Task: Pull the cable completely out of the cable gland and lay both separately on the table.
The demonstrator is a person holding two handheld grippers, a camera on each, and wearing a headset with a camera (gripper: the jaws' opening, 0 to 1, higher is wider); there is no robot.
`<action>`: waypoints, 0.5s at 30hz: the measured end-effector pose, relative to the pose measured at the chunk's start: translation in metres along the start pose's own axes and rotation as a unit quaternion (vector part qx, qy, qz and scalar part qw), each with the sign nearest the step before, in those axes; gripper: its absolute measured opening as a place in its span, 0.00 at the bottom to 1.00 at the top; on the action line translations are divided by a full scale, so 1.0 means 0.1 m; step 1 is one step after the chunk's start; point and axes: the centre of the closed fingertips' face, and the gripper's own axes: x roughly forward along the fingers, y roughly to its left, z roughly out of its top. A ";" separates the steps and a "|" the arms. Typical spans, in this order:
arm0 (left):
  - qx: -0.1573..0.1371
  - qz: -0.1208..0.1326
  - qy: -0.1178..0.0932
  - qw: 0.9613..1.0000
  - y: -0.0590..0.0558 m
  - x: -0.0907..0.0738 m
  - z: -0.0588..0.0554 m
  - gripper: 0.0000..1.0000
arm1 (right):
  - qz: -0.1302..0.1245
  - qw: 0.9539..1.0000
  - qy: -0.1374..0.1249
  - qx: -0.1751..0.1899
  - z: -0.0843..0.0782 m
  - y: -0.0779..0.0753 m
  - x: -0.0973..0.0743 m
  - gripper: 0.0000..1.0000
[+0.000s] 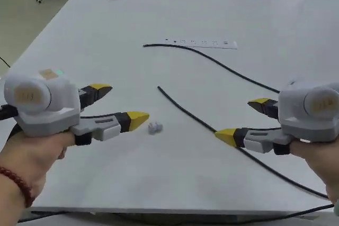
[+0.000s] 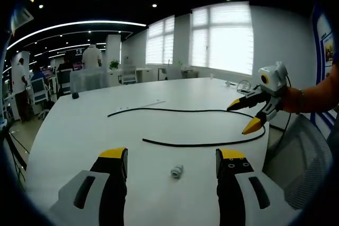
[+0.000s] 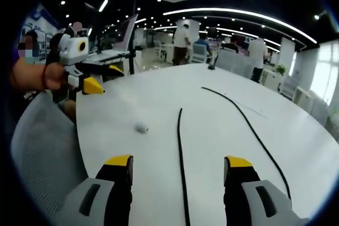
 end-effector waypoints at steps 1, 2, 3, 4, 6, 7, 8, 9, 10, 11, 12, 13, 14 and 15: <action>0.000 0.003 0.000 1.000 -0.02 -0.02 0.00 0.68 | 0.000 1.000 -0.001 0.000 0.00 0.01 -0.02 0.70; 0.000 0.007 0.003 1.000 -0.04 -0.05 0.00 0.68 | 0.000 1.000 -0.001 0.001 0.01 0.03 -0.04 0.71; 0.000 0.008 0.002 1.000 -0.06 -0.07 0.00 0.68 | -0.001 1.000 -0.005 0.000 0.03 0.05 -0.08 0.71; -0.001 0.008 -0.001 1.000 -0.10 -0.10 0.02 0.69 | -0.002 1.000 -0.006 -0.002 0.04 0.07 -0.11 0.71; -0.005 0.011 0.004 1.000 -0.15 -0.13 0.01 0.69 | -0.005 1.000 -0.010 0.000 0.06 0.09 -0.15 0.71; -0.002 0.013 0.004 1.000 -0.18 -0.16 0.02 0.69 | -0.006 1.000 -0.011 0.002 0.06 0.10 -0.17 0.71; -0.001 0.014 0.002 1.000 -0.20 -0.18 0.03 0.69 | -0.008 1.000 -0.013 0.003 0.06 0.11 -0.19 0.71; -0.004 0.018 0.001 1.000 -0.22 -0.21 0.03 0.68 | -0.008 1.000 -0.015 0.005 0.07 0.13 -0.22 0.71; -0.007 0.020 0.002 1.000 -0.23 -0.22 0.03 0.69 | -0.010 1.000 -0.017 0.008 0.06 0.14 -0.22 0.71; -0.008 0.022 0.000 1.000 -0.24 -0.24 0.04 0.69 | -0.011 1.000 -0.018 0.009 0.06 0.15 -0.24 0.71; -0.011 0.024 -0.002 1.000 -0.25 -0.26 0.05 0.68 | -0.012 1.000 -0.021 0.012 0.06 0.16 -0.26 0.71; -0.011 0.027 -0.002 1.000 -0.27 -0.28 0.05 0.69 | -0.012 0.999 -0.025 0.017 0.06 0.18 -0.27 0.71; -0.012 0.028 -0.004 1.000 -0.29 -0.30 0.05 0.69 | -0.014 0.999 -0.026 0.019 0.06 0.18 -0.29 0.71; -0.012 0.030 -0.005 0.999 -0.30 -0.31 0.06 0.69 | -0.014 0.999 -0.027 0.019 0.06 0.19 -0.30 0.71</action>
